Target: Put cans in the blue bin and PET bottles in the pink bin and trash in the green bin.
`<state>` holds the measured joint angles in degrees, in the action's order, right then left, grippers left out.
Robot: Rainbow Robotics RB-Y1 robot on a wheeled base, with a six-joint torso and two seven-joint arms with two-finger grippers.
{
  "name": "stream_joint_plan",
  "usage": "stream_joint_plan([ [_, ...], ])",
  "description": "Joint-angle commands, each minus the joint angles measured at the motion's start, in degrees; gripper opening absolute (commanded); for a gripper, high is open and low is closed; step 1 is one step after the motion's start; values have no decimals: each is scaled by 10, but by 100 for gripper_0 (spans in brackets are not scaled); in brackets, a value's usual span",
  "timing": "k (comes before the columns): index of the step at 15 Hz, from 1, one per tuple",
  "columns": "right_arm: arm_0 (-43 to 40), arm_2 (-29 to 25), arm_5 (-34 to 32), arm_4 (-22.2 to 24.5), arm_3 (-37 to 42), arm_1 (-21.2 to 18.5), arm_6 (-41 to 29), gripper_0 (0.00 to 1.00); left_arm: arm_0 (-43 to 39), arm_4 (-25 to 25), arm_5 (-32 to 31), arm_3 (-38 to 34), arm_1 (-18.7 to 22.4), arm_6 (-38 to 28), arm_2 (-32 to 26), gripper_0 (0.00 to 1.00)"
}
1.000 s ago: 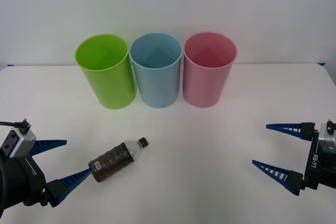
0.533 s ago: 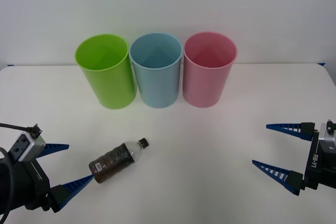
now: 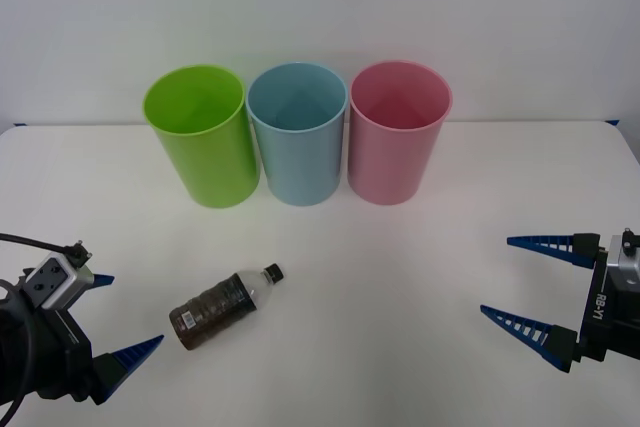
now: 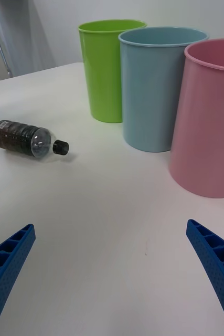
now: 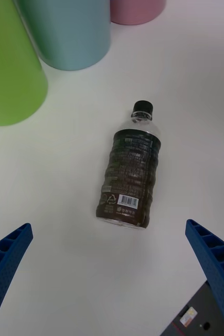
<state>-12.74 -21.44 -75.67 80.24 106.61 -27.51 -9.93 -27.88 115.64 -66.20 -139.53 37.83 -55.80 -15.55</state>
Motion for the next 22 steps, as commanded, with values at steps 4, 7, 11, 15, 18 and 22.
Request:
stream_joint_plan([
  [4,0,0,0,0,0,0,0,100,54,55,63,12,95,-120,114,100],
  [7,0,0,0,0,0,0,0,100,79,87,69,29,99,-142,147,100],
  [11,0,0,0,0,0,0,0,100,90,109,92,53,103,-142,190,100],
  [15,0,0,0,0,0,0,0,100,123,157,103,67,103,-154,242,100],
  [18,0,0,0,0,0,0,0,100,150,214,103,73,104,-208,285,100],
  [22,0,0,0,0,0,0,0,100,170,226,110,112,84,-207,313,100],
])
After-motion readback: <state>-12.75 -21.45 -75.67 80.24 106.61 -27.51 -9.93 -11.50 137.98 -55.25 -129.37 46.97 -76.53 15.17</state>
